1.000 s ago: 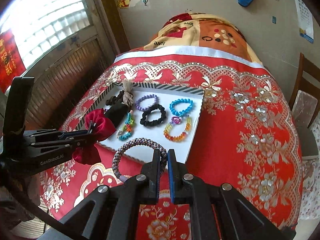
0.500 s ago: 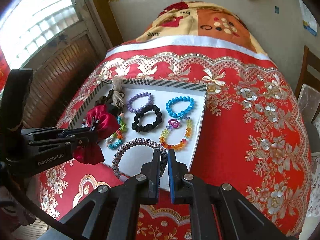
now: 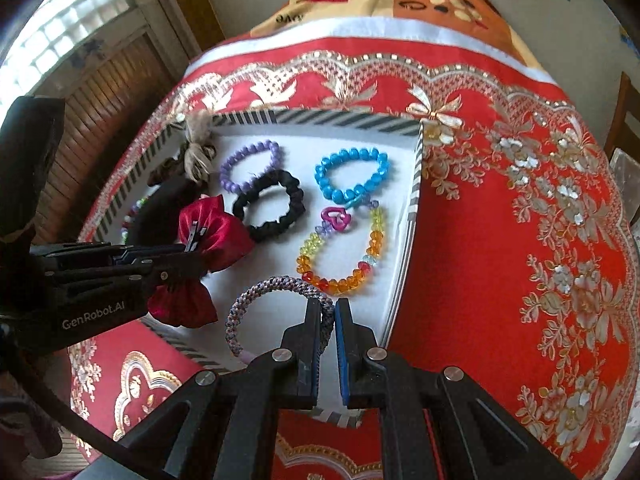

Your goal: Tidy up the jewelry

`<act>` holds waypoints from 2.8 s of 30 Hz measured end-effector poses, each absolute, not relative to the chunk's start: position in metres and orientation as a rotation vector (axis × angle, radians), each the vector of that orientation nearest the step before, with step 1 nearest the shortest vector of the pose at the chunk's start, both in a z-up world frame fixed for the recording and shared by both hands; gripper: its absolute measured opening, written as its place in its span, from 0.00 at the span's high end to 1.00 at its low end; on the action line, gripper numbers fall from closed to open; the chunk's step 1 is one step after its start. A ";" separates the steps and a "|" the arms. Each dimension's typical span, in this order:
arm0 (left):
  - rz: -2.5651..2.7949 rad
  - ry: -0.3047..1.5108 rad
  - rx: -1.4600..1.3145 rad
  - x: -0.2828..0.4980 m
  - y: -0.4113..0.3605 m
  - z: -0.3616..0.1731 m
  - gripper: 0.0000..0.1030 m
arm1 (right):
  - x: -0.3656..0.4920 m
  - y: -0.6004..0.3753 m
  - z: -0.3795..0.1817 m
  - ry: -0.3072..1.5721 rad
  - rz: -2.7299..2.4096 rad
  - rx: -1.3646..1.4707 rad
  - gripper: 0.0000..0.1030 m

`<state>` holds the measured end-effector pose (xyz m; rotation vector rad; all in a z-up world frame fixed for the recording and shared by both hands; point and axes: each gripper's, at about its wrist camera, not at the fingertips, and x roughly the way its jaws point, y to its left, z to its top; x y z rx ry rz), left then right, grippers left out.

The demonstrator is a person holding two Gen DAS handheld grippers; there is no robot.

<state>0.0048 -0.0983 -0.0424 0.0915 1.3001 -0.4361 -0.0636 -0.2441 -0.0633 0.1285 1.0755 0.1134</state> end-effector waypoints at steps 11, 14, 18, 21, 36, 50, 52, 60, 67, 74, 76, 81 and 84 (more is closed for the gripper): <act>-0.422 1.307 0.094 0.012 -0.101 -0.052 0.86 | -0.048 -0.235 -0.085 1.131 0.133 0.086 0.94; -0.414 1.295 0.078 0.012 -0.099 -0.050 0.83 | -0.044 -0.237 -0.085 1.134 0.128 0.098 0.94; -0.414 1.295 0.050 0.013 -0.096 -0.048 0.67 | -0.043 -0.240 -0.087 1.144 0.134 0.125 0.90; -0.398 1.285 0.044 0.013 -0.093 -0.045 0.57 | -0.045 -0.239 -0.082 1.126 0.155 0.141 0.69; -0.336 1.193 0.032 -0.006 -0.074 -0.010 0.56 | -0.079 -0.252 -0.047 1.030 0.133 0.205 0.68; -0.225 1.139 0.089 -0.035 -0.054 0.006 0.56 | -0.093 -0.234 -0.027 0.958 0.113 0.232 0.61; -0.203 1.122 0.103 -0.040 -0.052 0.010 0.56 | -0.095 -0.229 -0.024 0.946 0.105 0.226 0.60; -0.171 1.050 0.084 -0.060 -0.038 0.033 0.56 | -0.107 -0.215 -0.008 0.893 0.083 0.203 0.60; -0.134 0.987 0.072 -0.076 -0.024 0.052 0.56 | -0.117 -0.207 0.006 0.851 0.071 0.202 0.59; -0.118 0.963 0.058 -0.089 -0.013 0.060 0.56 | -0.126 -0.198 0.015 0.831 0.067 0.190 0.59; -0.116 0.952 0.056 -0.092 -0.011 0.064 0.56 | -0.128 -0.196 0.017 0.825 0.072 0.190 0.59; -0.112 0.923 0.047 -0.099 -0.005 0.071 0.56 | -0.133 -0.190 0.021 0.816 0.077 0.181 0.59; -0.110 0.914 0.047 -0.102 -0.003 0.073 0.56 | -0.135 -0.186 0.023 0.812 0.081 0.176 0.58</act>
